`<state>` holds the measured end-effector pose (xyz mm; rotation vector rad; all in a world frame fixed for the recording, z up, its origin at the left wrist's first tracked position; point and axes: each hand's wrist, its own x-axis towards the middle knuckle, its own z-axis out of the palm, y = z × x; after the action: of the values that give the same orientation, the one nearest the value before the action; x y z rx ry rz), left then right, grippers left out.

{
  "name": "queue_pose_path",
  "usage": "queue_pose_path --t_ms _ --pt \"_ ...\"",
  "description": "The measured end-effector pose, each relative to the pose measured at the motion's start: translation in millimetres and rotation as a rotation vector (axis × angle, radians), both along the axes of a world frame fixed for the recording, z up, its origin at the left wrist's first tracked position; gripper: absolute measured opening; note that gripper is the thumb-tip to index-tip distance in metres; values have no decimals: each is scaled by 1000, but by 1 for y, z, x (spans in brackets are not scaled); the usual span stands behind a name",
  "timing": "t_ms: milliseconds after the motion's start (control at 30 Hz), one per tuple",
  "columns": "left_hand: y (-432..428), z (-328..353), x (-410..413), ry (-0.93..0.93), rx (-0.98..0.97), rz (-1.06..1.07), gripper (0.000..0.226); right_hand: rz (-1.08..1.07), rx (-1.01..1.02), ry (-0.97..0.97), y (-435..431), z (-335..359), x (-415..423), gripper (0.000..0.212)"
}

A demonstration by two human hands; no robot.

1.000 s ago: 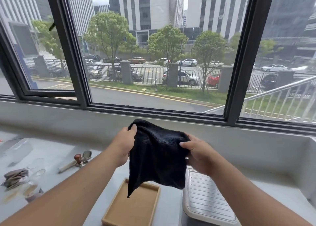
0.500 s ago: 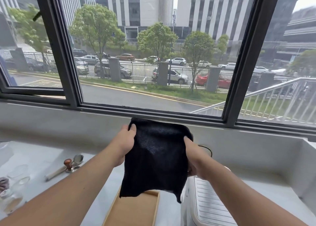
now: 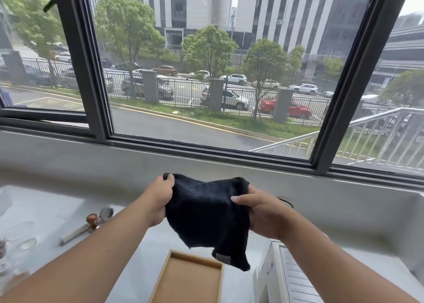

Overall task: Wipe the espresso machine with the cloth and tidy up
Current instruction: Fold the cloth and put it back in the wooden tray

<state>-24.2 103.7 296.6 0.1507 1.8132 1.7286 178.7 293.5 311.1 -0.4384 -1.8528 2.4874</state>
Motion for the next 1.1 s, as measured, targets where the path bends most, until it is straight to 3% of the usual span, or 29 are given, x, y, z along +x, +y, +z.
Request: queue_pose_path --t_ms 133,200,300,500,667,733,800,900,1033,1100 --pt "-12 -1 -6 -81 29 -186 28 -77 -101 47 -11 4 -25 44" --pt "-17 -3 -9 -107 24 -307 40 -95 -122 60 -18 6 -35 42" --pt "-19 -10 -16 -135 22 -373 80 -119 -177 93 -29 11 -50 43" --pt "-21 -26 -26 -164 -59 -551 65 -126 -215 157 -43 29 -74 46" --pt "-19 -43 -34 -241 -89 -693 96 -170 -259 197 -47 41 -87 47" --pt "-20 -46 -39 -268 -36 -706 98 -173 -243 185 -47 42 -90 49" --pt "-18 -48 -46 -276 79 -642 86 -184 -220 174 -45 41 -92 51" --pt "-18 -44 -62 -280 246 -462 47 -213 -201 147 -37 37 -92 53" --pt "-25 -37 -85 -224 306 -384 26 -195 -117 91 -20 23 -88 56" --pt "-29 -33 -95 -153 283 -415 25 -206 -22 73 -12 16 -87 59"
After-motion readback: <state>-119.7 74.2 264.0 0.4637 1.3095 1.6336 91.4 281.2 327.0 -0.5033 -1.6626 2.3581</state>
